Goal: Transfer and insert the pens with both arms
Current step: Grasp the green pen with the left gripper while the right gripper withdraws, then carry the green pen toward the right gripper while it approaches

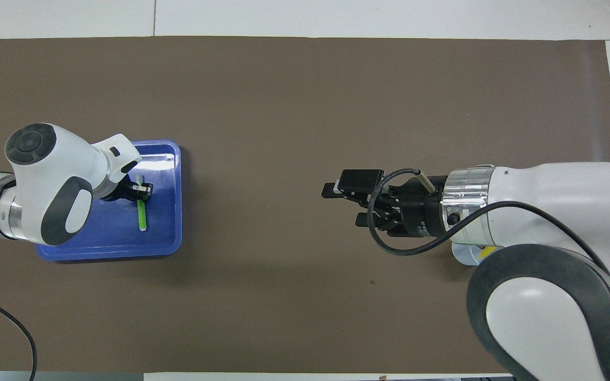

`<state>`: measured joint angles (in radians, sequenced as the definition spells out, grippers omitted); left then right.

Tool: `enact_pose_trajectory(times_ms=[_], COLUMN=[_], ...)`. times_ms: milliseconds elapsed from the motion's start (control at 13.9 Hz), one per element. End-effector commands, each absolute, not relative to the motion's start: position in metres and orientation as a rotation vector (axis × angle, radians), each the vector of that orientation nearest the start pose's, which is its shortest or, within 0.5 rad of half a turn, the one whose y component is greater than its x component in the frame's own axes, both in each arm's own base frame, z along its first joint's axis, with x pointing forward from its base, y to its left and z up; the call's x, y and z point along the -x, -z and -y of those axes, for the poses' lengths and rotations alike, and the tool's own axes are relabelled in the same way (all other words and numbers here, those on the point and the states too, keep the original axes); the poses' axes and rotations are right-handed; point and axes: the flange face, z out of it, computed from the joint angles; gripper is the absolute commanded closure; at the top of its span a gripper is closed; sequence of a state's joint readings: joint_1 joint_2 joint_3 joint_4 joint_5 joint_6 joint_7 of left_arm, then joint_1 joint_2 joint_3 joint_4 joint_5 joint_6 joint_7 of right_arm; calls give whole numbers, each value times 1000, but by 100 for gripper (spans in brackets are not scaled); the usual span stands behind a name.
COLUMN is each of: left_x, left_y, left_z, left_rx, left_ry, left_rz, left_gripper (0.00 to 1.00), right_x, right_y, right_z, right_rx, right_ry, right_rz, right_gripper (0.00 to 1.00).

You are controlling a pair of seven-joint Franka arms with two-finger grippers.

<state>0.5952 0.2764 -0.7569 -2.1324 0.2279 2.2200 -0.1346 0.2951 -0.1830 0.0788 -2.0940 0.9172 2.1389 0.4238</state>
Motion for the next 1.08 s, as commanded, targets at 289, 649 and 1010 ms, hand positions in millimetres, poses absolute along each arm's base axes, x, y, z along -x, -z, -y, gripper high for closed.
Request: enact_pose_trajectory(times_ms=[289, 649, 1010], left_x=[-549, -584, -589], left_y=[-297, -374, -453], left_z=[69, 72, 130], left_rx=[3118, 3174, 3226], left_ry=[-163, -294, -463], left_rz=[-223, -14, 792], left_gripper=[100, 100, 100], right_x=[-475, -473, -467], right_y=[-533, -530, -528], right_z=[-234, -234, -243], right_rx=[2226, 2229, 2232], right_ry=[-129, -133, -94], right_rz=[-594, -598, -588], right_gripper=[0, 0, 0])
